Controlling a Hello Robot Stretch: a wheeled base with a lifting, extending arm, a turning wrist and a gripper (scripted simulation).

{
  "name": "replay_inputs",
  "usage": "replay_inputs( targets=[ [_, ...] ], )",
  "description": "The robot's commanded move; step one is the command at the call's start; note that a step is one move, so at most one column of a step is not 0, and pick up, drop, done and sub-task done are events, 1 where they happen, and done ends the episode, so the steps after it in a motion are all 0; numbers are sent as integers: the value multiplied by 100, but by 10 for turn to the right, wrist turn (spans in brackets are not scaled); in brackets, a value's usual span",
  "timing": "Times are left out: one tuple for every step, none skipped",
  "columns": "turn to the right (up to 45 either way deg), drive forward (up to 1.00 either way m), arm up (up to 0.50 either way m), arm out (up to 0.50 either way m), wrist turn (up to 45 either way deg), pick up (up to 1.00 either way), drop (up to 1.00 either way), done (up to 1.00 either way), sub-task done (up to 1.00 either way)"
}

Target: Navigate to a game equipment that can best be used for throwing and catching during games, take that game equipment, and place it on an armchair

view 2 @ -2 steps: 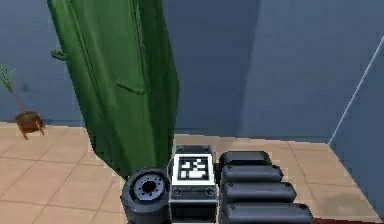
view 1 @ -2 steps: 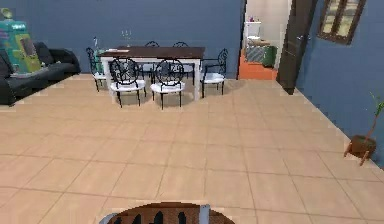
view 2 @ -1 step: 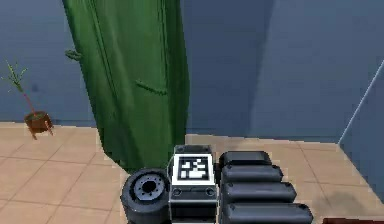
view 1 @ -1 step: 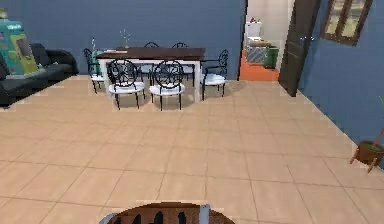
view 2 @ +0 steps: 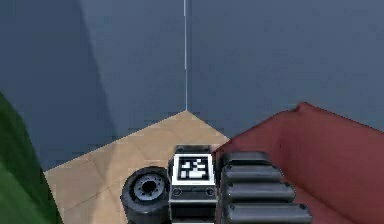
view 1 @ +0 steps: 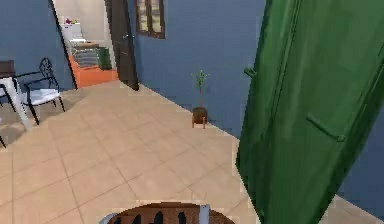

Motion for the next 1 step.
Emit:
replay_inputs(
  targets=[
    [450, 0, 0, 0, 0, 0, 0, 0, 0]
  ],
)
